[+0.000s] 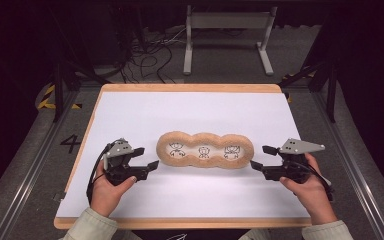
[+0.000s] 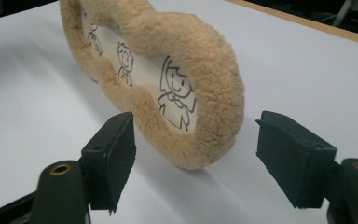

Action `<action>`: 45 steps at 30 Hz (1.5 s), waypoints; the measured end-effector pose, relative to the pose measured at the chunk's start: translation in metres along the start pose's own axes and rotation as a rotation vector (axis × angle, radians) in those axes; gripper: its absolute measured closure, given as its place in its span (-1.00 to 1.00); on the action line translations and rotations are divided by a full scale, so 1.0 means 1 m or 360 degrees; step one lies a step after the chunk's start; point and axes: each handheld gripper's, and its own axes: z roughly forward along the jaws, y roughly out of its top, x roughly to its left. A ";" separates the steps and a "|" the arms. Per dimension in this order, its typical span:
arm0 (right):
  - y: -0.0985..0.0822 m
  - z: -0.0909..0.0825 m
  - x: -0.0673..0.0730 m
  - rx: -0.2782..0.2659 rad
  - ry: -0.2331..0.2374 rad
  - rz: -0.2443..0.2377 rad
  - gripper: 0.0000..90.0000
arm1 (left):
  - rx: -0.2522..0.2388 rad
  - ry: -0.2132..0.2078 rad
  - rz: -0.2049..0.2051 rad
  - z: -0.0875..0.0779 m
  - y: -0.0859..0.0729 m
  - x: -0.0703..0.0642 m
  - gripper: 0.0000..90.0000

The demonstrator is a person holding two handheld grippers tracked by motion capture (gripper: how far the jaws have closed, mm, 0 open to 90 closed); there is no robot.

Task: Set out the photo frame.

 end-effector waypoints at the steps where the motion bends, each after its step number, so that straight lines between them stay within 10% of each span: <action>1: -0.001 -0.001 0.000 -0.0001 0.0001 -0.0017 -0.36 | 0.0000 0.0000 0.0000 0.000 0.000 0.000 -0.39; 24: -0.037 -0.028 -0.017 -0.0034 -0.0047 0.0063 -0.50 | -0.0023 0.0080 -0.0122 -0.022 -0.055 0.035 -0.41; 29: -0.047 -0.026 -0.021 -0.0022 -0.0062 0.0075 -0.53 | -0.0056 0.0134 -0.0045 -0.021 -0.060 0.039 -0.44; 45: -0.078 -0.002 -0.026 0.0110 -0.0012 0.0124 -0.58 | -0.0014 0.0085 -0.0167 -0.010 -0.069 0.047 -0.46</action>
